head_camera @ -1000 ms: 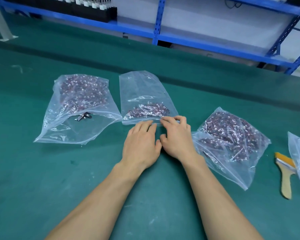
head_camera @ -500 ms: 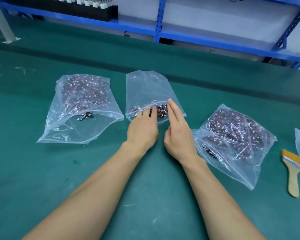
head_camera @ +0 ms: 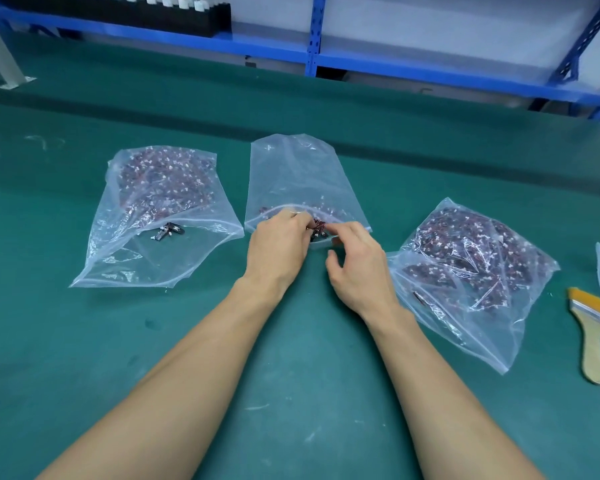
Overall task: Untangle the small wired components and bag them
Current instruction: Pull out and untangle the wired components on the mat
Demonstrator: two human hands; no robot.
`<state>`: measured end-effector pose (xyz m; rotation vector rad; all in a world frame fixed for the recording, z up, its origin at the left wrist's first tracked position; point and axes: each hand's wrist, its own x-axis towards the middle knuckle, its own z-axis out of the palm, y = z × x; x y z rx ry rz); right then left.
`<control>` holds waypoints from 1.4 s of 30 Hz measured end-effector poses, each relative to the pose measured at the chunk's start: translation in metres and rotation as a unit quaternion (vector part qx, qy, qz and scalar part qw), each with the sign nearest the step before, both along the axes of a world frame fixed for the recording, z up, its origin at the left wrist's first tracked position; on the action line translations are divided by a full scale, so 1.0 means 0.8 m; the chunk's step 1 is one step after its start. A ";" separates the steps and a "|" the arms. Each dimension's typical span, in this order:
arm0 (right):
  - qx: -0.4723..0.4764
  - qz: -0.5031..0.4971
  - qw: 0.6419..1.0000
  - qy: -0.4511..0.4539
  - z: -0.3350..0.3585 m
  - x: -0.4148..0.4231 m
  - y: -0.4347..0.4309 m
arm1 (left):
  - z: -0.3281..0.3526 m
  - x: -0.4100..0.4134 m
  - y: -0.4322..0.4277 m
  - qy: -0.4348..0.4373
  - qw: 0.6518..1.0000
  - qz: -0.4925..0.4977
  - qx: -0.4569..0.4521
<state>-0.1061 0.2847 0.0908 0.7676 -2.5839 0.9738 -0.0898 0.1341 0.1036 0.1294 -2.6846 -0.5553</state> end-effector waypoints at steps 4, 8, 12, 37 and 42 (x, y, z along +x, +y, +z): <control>0.037 -0.023 0.998 -0.049 0.005 0.002 -0.002 | 0.000 0.019 -0.003 0.078 0.996 -0.026 0.042; 0.067 -0.030 0.995 -0.073 0.002 0.002 -0.002 | 0.001 0.044 -0.008 0.108 0.990 -0.050 0.078; 0.067 -0.015 0.997 -0.033 -0.001 0.002 -0.001 | 0.002 0.073 -0.014 0.085 0.989 -0.075 0.097; 0.134 0.064 0.988 -0.045 0.011 0.025 0.020 | -0.017 0.078 -0.064 -0.017 0.992 -0.071 0.101; 0.120 0.058 0.990 -0.049 0.014 0.029 0.026 | -0.019 0.075 -0.068 -0.010 0.987 -0.074 0.141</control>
